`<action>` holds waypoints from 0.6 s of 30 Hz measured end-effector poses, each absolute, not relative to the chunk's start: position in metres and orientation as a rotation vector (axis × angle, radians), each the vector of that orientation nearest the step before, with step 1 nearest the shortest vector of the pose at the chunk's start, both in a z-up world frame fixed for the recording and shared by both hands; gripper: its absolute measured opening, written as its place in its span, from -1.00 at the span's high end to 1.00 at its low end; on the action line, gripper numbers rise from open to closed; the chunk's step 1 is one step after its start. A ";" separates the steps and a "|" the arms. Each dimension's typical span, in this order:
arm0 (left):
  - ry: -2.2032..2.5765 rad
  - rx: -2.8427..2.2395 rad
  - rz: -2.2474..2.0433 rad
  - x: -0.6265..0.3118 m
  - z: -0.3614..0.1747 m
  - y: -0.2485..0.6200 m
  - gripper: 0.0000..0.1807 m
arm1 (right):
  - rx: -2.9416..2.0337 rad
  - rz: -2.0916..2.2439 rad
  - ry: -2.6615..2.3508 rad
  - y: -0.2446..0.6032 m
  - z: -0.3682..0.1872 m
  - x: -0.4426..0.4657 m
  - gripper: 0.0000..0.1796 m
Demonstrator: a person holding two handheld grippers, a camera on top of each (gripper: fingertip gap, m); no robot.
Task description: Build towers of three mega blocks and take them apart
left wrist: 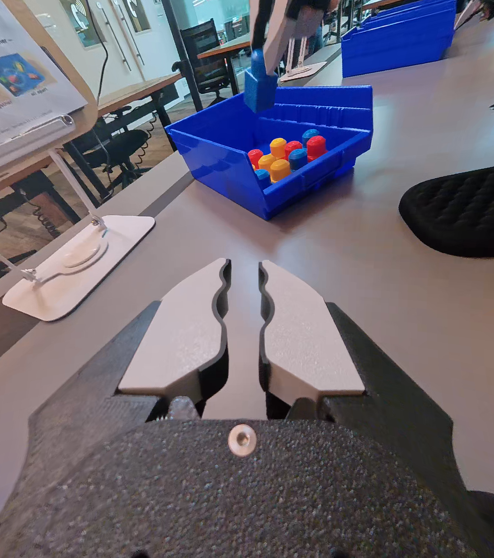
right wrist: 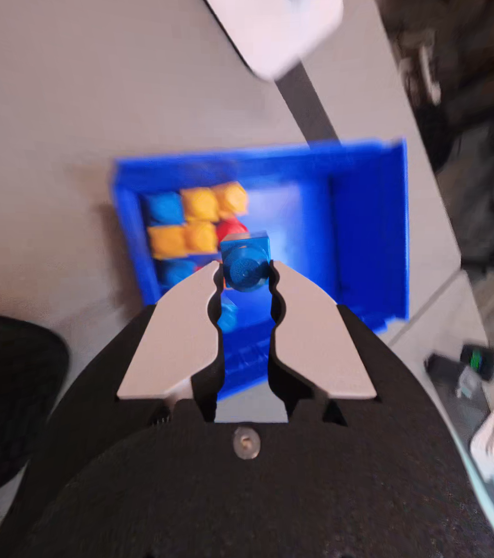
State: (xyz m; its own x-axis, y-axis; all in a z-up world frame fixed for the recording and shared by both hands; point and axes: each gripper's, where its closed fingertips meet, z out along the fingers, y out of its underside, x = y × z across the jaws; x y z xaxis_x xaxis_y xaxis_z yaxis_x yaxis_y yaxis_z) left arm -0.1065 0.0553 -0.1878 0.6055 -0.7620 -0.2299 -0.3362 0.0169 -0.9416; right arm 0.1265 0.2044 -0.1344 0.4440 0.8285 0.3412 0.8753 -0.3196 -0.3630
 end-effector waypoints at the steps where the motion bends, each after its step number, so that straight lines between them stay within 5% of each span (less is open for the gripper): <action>1: 0.948 -1.575 -0.416 -0.106 -0.187 0.055 0.84 | -2.286 -0.157 -1.385 0.217 -0.146 0.147 0.68; 9: 0.953 -1.589 -0.412 -0.108 -0.191 0.056 0.93 | -2.714 -0.052 -1.282 0.221 -0.229 0.201 0.68; 18: 0.942 -1.616 -0.441 -0.107 -0.190 0.053 0.94 | -2.727 0.053 -1.309 0.203 -0.242 0.195 0.67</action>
